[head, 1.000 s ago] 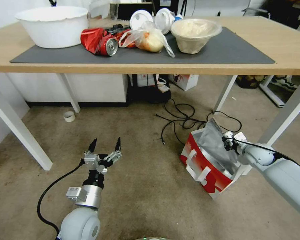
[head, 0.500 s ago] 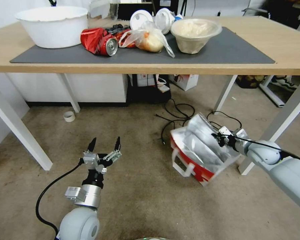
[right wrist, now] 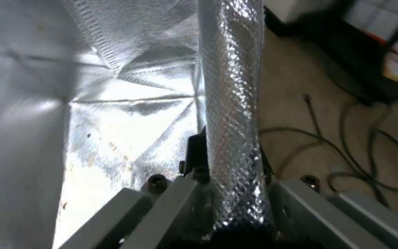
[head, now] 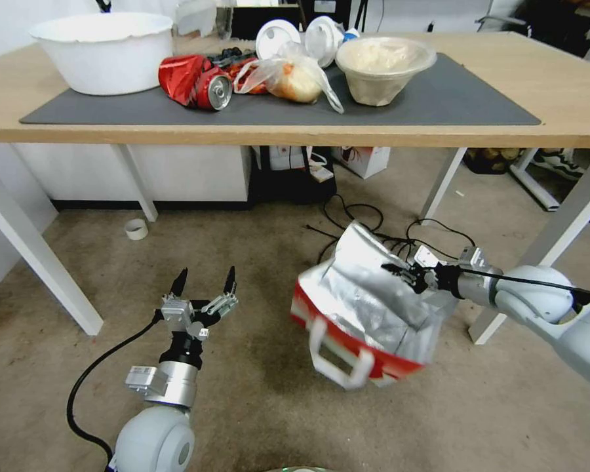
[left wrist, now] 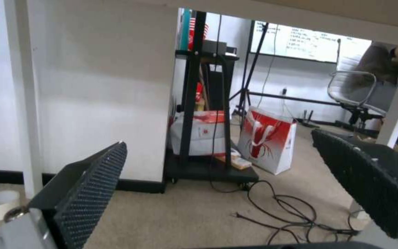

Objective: Pick up the food delivery bag from the floor and place it on the table.

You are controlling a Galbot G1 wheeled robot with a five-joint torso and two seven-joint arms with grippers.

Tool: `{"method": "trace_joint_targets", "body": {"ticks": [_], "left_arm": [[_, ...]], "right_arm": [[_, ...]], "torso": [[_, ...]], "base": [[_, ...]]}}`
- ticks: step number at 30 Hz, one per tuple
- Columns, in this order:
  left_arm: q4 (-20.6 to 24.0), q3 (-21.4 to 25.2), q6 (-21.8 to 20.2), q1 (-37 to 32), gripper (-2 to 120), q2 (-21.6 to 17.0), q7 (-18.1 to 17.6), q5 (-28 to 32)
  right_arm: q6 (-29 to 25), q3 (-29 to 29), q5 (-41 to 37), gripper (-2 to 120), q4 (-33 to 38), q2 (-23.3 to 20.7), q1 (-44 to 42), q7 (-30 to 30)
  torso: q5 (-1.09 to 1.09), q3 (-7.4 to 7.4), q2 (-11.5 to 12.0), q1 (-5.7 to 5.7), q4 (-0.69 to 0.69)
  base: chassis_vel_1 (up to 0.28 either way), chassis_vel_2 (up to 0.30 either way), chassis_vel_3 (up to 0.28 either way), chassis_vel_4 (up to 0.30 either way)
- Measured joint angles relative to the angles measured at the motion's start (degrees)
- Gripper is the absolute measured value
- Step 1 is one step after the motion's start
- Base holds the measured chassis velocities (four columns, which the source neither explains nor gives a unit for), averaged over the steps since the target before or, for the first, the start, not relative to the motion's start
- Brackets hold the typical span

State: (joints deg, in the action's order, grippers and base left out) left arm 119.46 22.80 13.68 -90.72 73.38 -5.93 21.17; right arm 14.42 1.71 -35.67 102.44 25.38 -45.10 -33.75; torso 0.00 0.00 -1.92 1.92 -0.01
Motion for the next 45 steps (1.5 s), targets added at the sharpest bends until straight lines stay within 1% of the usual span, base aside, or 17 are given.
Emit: {"method": "trace_joint_targets", "body": {"ticks": [2,5,6,9,11,13,19,27,36,40,45], "left_arm": [[0.07,0.01,-0.02,-0.04,100,0.00,0.00,0.00],[0.37,0.06,-0.13,-0.10,100,0.02,0.00,-0.02],[0.37,0.06,-0.13,-0.10,100,0.02,0.00,-0.02],[0.64,0.05,-0.14,-0.16,100,0.09,0.00,-0.03],[0.64,0.05,-0.14,-0.16,100,0.09,0.00,-0.03],[1.05,0.01,-0.15,-0.36,100,0.19,-0.03,-0.04],[2.24,0.18,-1.46,-0.45,100,0.21,-0.26,-0.30],[3.29,0.41,-1.88,-0.22,100,0.20,-0.56,-1.50],[2.98,0.05,-1.46,-0.25,100,0.34,-0.20,-1.28],[2.69,-0.01,-0.64,0.00,100,0.38,0.18,-0.84],[2.56,0.00,-0.42,0.20,100,0.33,0.56,-0.61]], "right_arm": [[0.11,-0.43,-1.07,0,0.54,-0.33,0.00,-1.04],[1.36,-2.26,-6.58,0,2.82,-1.66,-0.15,-4.51],[1.36,-2.26,-6.58,0,2.82,-1.66,-0.15,-4.51],[2.49,-2.65,-9.86,0,4.71,-2.66,-0.58,-5.33],[2.49,-2.65,-9.86,0,4.71,-2.66,-0.58,-5.33],[3.56,-2.64,-11.66,0,7.00,-3.10,-1.17,-5.33],[4.09,-2.40,-11.84,0,8.72,-3.25,-1.29,-5.40],[4.08,-2.36,-11.63,0,8.96,-3.53,-1.38,-5.44],[4.07,-2.10,-11.50,0,9.65,-3.31,-1.73,-5.42],[4.23,-1.21,-11.82,0,10.13,-3.31,-1.29,-5.54],[5.36,0.97,-14.77,0,10.74,-3.36,0.53,-5.62]], "torso": [[0.00,0.00,0.00,0.00,0.00],[0.00,0.00,0.00,0.00,0.00],[0.00,0.00,0.00,0.00,0.00],[0.00,0.00,0.00,0.00,0.00],[0.00,0.00,0.00,0.00,0.00],[0.00,0.00,0.00,0.00,0.00],[0.00,0.00,0.00,0.00,0.00],[0.00,0.00,0.00,0.00,0.00],[0.00,0.00,0.00,0.00,0.00],[0.00,0.00,0.00,0.00,0.00],[0.00,0.00,0.01,0.00,0.00]], "base": [[0.000,0.000,0.000,0.000],[0.000,0.000,0.000,0.000],[0.000,0.000,0.000,0.000],[0.000,0.000,0.000,0.000],[0.000,0.000,0.000,0.000],[0.000,0.000,0.000,0.000],[0.000,0.000,0.000,0.000],[0.000,0.000,0.000,0.000],[0.000,0.000,0.000,0.000],[0.000,0.000,0.000,0.000],[0.000,0.000,0.000,0.000]]}}
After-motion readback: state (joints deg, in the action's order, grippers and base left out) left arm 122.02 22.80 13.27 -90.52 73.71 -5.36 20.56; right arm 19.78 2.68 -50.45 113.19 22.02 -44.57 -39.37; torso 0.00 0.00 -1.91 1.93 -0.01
